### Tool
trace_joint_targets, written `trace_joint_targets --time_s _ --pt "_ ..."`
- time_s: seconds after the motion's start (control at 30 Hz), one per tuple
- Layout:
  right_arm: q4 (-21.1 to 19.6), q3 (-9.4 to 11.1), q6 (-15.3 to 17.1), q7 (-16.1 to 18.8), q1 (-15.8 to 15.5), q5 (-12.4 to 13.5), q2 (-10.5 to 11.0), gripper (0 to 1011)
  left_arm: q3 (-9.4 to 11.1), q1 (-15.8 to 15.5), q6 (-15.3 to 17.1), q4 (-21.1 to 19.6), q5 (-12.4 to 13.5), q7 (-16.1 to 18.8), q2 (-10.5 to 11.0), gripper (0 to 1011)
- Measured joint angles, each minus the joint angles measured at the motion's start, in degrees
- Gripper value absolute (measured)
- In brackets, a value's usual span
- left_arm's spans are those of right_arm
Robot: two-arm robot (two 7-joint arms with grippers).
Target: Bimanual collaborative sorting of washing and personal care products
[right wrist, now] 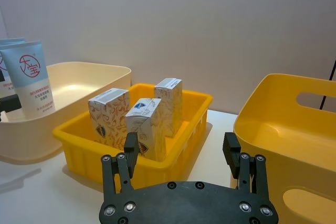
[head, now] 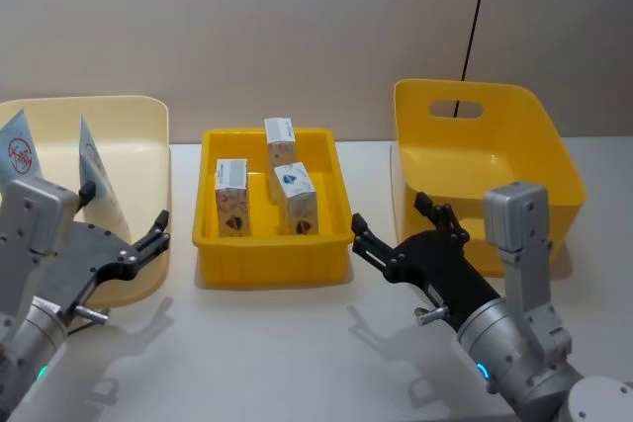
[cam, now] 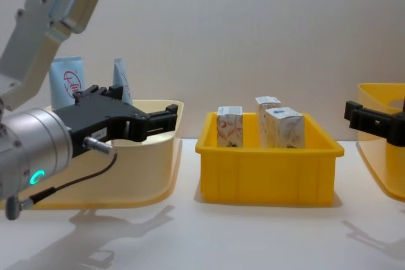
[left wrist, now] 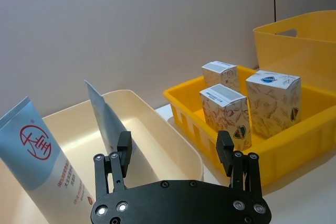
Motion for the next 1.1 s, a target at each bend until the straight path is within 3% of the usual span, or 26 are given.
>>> trace_joint_targets --time_s 0.4,1.1 --pt "0.00 0.00 0.00 0.00 0.00 0.00 0.00 1001 -2.81 0.16 1.42 0.70 -4.01 -2.02 -0.24 1003" --pt "0.00 0.00 0.00 0.00 0.00 0.00 0.00 1001 -7.39 -1.17 4.72 4.18 -11.97 -4.40 -4.29 1003"
